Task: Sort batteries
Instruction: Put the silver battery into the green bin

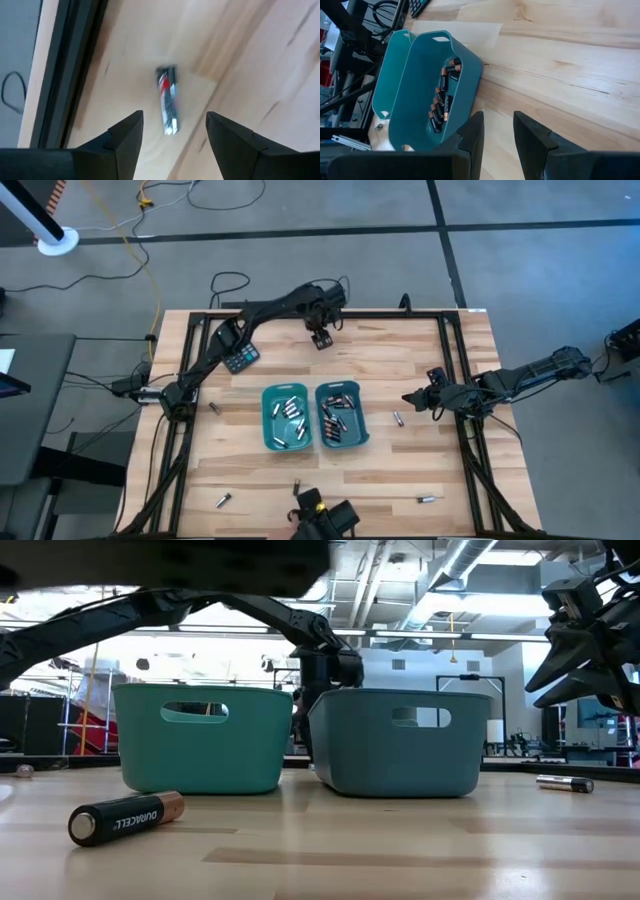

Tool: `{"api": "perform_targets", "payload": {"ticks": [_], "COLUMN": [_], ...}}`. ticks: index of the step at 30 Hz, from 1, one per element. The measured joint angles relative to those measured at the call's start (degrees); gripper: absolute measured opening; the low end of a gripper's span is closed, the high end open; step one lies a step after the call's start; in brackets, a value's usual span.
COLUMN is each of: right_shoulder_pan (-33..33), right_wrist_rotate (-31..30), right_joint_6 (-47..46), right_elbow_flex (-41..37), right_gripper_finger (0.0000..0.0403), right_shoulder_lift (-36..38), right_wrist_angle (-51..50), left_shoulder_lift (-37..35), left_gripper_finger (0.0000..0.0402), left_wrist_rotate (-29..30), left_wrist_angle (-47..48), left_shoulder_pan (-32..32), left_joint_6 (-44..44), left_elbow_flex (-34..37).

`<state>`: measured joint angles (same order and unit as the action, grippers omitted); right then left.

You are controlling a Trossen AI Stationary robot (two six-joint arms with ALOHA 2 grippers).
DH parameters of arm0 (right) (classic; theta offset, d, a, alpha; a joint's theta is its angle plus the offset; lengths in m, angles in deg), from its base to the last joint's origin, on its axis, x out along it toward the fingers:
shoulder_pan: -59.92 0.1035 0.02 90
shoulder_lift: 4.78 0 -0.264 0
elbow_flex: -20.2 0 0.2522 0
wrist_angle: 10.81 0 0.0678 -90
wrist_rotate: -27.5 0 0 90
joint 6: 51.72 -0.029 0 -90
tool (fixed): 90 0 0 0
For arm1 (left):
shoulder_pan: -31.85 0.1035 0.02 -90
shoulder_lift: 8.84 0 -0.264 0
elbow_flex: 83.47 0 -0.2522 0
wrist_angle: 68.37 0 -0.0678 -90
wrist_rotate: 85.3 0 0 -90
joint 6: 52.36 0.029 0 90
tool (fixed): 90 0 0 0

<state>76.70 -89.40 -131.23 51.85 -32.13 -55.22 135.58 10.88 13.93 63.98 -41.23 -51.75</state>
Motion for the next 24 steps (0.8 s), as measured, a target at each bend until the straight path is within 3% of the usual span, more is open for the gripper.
{"api": "perform_targets", "payload": {"ticks": [7,11,17,24], "right_shoulder_pan": [0.0,0.0,0.0,0.0], "right_wrist_rotate": [0.0,0.0,0.0,-0.02], "right_joint_6": [-0.02,-0.02,0.01,0.34], "right_elbow_flex": [0.0,0.0,0.0,0.0], "right_gripper_finger": [0.0122,0.0122,0.0122,0.0122], "right_shoulder_lift": [-0.01,-0.02,0.0,-0.03], "right_wrist_angle": [-0.02,-0.03,-0.09,-0.11], "left_shoulder_lift": [-0.02,0.09,0.09,-0.11], "left_gripper_finger": [0.021,0.0199,0.0154,0.0096], "left_wrist_rotate": [-0.89,-5.83,-8.08,-10.03], "left_wrist_angle": [-6.36,-5.62,-0.14,0.06], "left_shoulder_pan": [-0.44,0.54,2.28,3.33], "left_joint_6": [-0.07,-2.09,-5.81,-9.09], "left_elbow_flex": [1.65,2.7,2.84,4.35]}}
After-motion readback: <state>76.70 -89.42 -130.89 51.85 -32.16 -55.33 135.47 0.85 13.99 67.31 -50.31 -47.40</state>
